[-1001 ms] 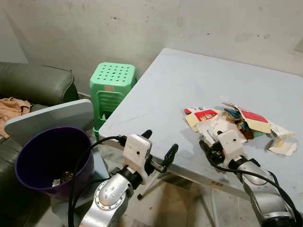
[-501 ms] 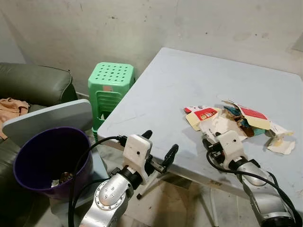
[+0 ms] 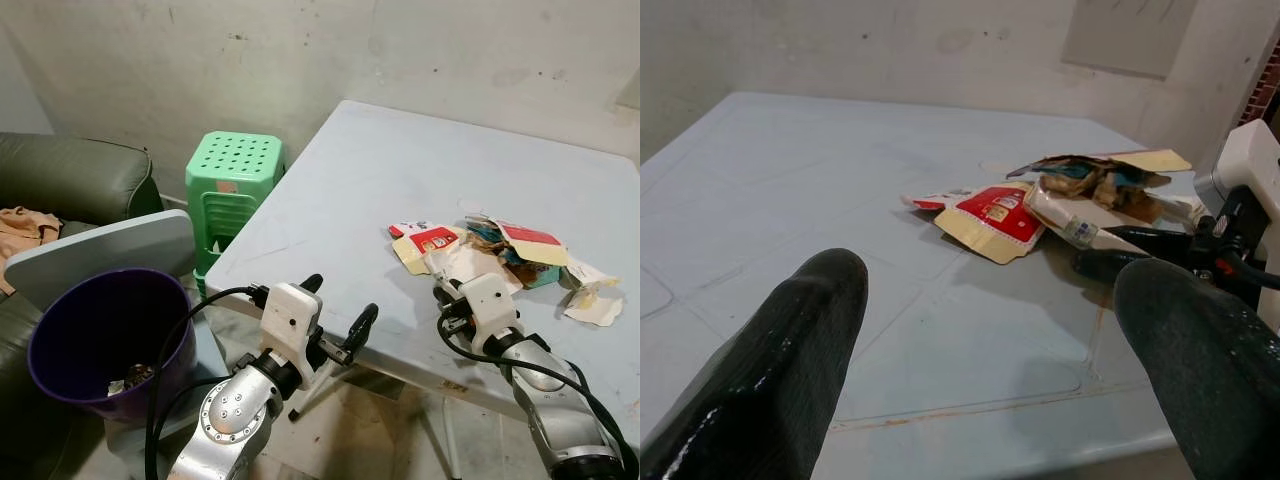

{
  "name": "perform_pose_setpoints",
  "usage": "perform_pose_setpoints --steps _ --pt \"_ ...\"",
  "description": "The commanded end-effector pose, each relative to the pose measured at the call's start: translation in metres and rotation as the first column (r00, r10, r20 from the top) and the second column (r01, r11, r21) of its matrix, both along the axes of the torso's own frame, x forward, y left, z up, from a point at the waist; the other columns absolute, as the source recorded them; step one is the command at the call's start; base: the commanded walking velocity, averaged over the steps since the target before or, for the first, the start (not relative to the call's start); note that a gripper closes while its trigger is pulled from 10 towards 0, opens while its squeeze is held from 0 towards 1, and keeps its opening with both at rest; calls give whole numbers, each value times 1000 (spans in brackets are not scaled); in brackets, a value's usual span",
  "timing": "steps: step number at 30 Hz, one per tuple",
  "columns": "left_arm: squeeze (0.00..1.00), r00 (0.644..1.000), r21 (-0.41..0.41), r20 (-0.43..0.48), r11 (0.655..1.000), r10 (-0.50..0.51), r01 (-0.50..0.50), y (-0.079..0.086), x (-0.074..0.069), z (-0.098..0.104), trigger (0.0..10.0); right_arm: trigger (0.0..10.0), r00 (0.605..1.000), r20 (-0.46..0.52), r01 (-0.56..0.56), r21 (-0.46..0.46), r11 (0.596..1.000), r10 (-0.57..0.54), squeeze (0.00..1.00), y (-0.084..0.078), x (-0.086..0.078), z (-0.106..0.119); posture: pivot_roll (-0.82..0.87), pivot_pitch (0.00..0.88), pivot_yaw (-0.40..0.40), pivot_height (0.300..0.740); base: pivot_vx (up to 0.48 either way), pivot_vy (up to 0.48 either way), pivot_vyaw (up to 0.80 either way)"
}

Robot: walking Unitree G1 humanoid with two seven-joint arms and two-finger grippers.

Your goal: Picking trash to rubbish bin

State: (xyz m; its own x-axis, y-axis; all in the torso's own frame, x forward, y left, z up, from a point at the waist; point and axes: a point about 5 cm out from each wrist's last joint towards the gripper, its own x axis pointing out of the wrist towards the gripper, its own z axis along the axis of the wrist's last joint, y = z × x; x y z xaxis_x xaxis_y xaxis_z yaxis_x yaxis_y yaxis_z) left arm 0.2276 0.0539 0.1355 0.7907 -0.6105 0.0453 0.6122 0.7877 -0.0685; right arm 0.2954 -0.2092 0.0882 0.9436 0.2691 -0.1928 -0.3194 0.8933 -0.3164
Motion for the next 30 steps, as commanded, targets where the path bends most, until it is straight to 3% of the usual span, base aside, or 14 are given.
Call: perform_pose_setpoints --steps 1,19,25,26,28,30 --pt "0 1000 -12 14 1000 -20 21 -3 -1 4 10000 0 1000 -10 5 10 1000 -5 0 -3 0 -1 20 89 -68 740 0 0 0" --pt "0 999 -12 22 999 -44 44 -5 -1 5 10000 0 1000 -2 -11 34 999 11 0 -4 -4 3 14 79 -64 740 0 0 0" --pt "0 999 -14 24 999 -42 42 -5 0 5 10000 0 999 -13 -43 127 991 45 0 -4 -10 9 10 81 -63 740 0 0 0" --pt "0 999 -15 24 999 -42 42 -5 0 6 10000 10000 996 -27 -77 192 978 84 0 -3 -13 12 8 82 -63 740 0 0 0" --pt "0 999 -15 25 999 -40 40 -4 2 6 10000 10000 985 -21 -155 315 936 170 0 0 -20 20 8 82 -63 740 0 0 0" --pt "0 999 -15 25 999 -39 39 -4 2 6 10000 10000 982 -8 -173 354 919 188 0 1 -21 24 4 83 -60 740 0 0 0"
